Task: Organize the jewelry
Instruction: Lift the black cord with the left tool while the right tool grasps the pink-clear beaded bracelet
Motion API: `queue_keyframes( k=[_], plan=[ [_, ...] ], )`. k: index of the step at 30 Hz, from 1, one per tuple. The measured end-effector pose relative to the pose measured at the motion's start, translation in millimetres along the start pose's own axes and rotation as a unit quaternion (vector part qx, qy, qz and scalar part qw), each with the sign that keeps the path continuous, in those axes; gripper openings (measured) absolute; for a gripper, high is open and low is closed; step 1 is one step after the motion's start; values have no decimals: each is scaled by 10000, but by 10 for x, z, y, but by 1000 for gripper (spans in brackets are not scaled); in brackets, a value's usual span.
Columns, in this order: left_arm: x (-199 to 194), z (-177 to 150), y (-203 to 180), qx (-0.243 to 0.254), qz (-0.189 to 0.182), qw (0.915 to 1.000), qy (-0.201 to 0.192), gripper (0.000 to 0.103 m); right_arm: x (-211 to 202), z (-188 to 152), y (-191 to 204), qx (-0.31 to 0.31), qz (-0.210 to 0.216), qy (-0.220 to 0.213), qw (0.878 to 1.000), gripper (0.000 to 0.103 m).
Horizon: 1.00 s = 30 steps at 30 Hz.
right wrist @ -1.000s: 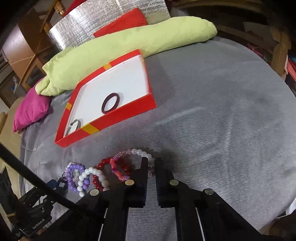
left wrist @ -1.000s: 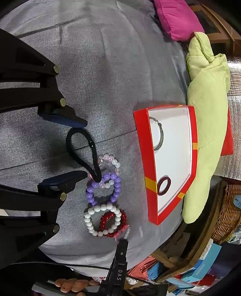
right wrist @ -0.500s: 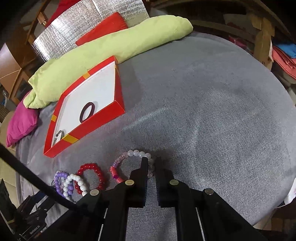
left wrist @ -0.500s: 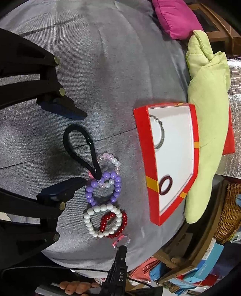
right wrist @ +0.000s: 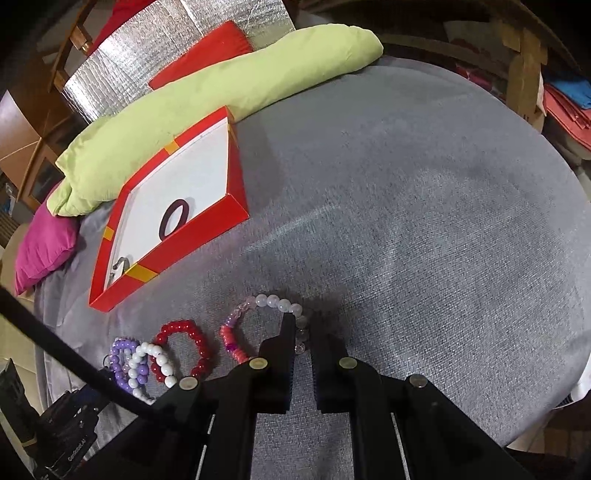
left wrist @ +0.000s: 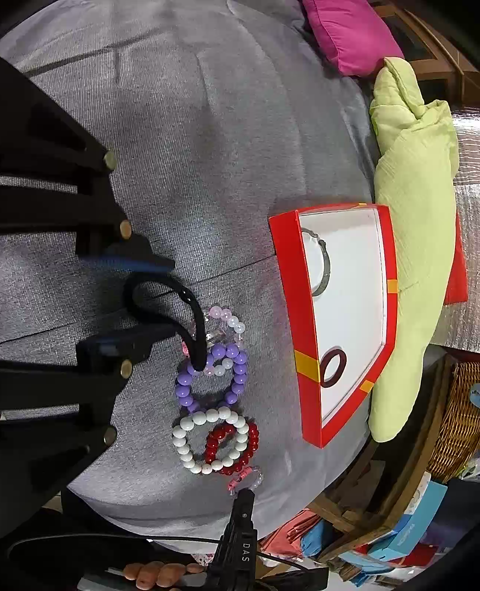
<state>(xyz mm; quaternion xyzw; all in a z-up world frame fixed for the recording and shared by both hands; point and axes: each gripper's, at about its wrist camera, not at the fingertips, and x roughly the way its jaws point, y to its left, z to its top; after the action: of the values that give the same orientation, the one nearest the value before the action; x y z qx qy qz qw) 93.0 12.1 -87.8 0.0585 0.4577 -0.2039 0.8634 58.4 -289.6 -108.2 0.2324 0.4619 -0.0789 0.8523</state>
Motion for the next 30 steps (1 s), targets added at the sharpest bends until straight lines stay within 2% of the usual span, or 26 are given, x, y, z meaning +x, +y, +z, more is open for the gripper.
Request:
queue_keyframes(
  k=[3, 7, 15, 17, 19, 21, 26, 30],
  plan=[
    [-34, 5, 9, 18, 2, 10000, -42, 20, -5, -2, 28, -36, 11, 41, 10000, 12],
    [-90, 5, 50, 7, -16, 9999, -113, 18, -15, -8, 59, -53, 179, 66, 9998, 27],
    [-221, 8, 196, -192, -12, 9993, -315, 17, -3, -42, 152, -337, 15, -20, 9994, 29],
    [-250, 16, 229, -249, 13, 9990, -377, 17, 7, -64, 214, -543, -137, -54, 9984, 26],
    [-268, 25, 255, -317, 68, 9985, -430, 17, 18, -83, 256, -716, -234, -53, 9971, 14],
    [-281, 35, 280, -393, 134, 9980, -483, 17, 18, -103, 296, -850, -304, -98, 9959, 9],
    [-302, 56, 310, -482, 307, 9966, -602, 17, -39, -125, 343, -1008, -385, -319, 9937, 8],
    [-300, 66, 316, -538, 354, 9959, -637, 17, -163, -96, 337, -997, -512, -715, 9911, 9]
  ],
)
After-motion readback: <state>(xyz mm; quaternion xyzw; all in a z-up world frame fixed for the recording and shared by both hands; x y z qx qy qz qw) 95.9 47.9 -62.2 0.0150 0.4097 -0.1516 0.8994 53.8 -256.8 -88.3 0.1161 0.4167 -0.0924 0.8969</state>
